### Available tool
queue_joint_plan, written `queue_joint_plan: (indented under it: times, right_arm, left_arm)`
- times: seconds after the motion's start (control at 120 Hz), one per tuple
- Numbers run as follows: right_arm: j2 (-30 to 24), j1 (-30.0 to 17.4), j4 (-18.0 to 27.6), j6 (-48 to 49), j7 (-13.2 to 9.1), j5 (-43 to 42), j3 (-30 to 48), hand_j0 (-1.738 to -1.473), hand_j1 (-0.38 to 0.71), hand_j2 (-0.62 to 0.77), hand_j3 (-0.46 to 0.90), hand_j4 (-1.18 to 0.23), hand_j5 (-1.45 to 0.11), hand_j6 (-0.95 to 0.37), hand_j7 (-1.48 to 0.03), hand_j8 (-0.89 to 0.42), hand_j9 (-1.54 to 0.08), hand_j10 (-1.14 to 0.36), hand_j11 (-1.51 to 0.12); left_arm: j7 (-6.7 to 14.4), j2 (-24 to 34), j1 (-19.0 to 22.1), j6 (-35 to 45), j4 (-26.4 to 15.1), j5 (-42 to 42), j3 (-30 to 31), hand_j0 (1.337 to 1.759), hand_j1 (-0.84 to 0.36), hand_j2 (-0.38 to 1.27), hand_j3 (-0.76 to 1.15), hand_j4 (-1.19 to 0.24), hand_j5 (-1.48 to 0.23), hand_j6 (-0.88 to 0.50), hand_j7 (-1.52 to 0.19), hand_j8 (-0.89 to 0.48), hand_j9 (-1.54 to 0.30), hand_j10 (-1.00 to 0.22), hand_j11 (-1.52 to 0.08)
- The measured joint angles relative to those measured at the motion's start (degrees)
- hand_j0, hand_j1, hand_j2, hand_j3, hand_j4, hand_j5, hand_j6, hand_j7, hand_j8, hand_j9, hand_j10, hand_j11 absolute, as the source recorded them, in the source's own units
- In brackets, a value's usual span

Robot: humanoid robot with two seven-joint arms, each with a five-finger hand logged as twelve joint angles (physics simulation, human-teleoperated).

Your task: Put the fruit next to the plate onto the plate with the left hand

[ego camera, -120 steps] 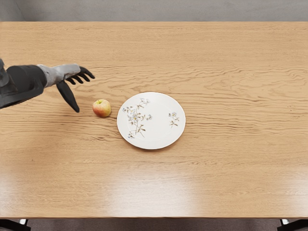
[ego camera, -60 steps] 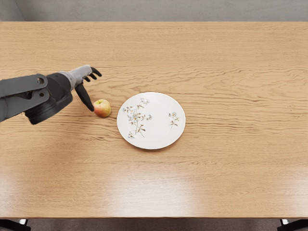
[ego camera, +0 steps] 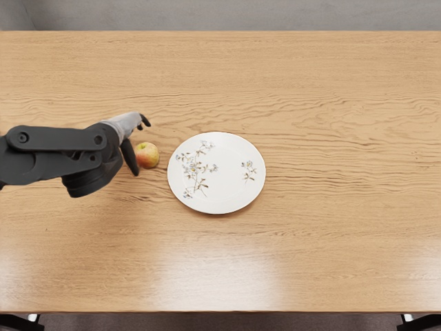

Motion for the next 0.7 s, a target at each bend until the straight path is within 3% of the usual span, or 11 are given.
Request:
queue_joint_plan:
  times: [0.7]
  right_arm:
    - [0.00,0.02,0.02,0.00,-0.07,0.00,0.00,-1.658,-0.31,-0.01,0.00,-0.03,-0.05,-0.03,-0.05,-0.03,-0.05,-0.03,-0.05]
  left_arm:
    - [0.00,-4.33,-0.47,2.40,1.35,-5.94,1.41,1.658,0.05,0.05,0.00,-0.25,-0.33,-0.25,-0.33,-0.25,-0.33,-0.25,-0.33]
